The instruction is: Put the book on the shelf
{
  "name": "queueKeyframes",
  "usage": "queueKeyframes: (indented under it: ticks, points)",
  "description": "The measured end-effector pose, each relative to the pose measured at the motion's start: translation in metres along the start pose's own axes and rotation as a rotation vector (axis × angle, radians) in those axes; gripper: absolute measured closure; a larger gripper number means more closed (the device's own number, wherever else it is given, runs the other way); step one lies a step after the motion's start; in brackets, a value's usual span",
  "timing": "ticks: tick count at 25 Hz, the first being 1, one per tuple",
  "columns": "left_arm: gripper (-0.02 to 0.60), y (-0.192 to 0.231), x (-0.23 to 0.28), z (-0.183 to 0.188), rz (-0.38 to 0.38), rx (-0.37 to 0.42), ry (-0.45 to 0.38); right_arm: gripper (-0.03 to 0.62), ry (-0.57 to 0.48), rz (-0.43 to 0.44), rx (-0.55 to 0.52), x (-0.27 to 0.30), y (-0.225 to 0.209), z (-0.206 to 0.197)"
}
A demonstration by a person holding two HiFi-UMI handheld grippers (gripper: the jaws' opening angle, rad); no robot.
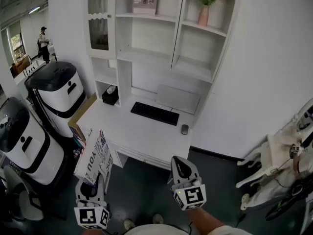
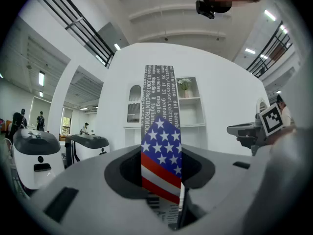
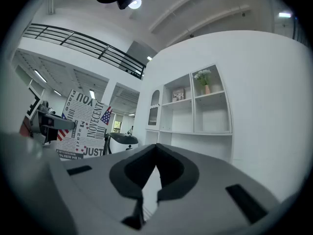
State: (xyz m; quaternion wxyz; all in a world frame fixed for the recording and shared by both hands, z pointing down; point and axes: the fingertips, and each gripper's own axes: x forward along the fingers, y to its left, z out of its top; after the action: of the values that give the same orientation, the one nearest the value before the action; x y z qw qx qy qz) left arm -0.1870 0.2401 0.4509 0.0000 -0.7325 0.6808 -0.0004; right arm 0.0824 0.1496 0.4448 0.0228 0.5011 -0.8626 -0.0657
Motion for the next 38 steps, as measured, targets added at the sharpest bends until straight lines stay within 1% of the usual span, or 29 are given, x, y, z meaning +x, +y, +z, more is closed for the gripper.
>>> queueKeyframes:
  ticks: [8,21,27,34,38]
  points:
    - [0.431,0.001,0.001,-0.003,-0.012,0.004,-0.001,0.591,0.003,-0.002,0.000,0.002,0.004,-0.001]
    - [0.431,-0.018,0.010,-0.004,-0.013,0.012,-0.003,0.591,-0.012,0.013,0.024,-0.001,-0.008,-0.007]
    - [0.431,-0.033,0.019,-0.003,0.018,0.015,-0.003,0.591,-0.009,0.040,0.031,-0.001,-0.024,-0.014]
    - [0.431,-0.057,0.025,-0.002,0.069,0.018,-0.018,0.591,-0.017,0.101,0.030,0.004,-0.042,-0.019]
    - [0.431,-0.068,0.027,0.000,0.079,0.031,-0.028,0.591,-0.023,0.129,0.035,0.007,-0.046,-0.026]
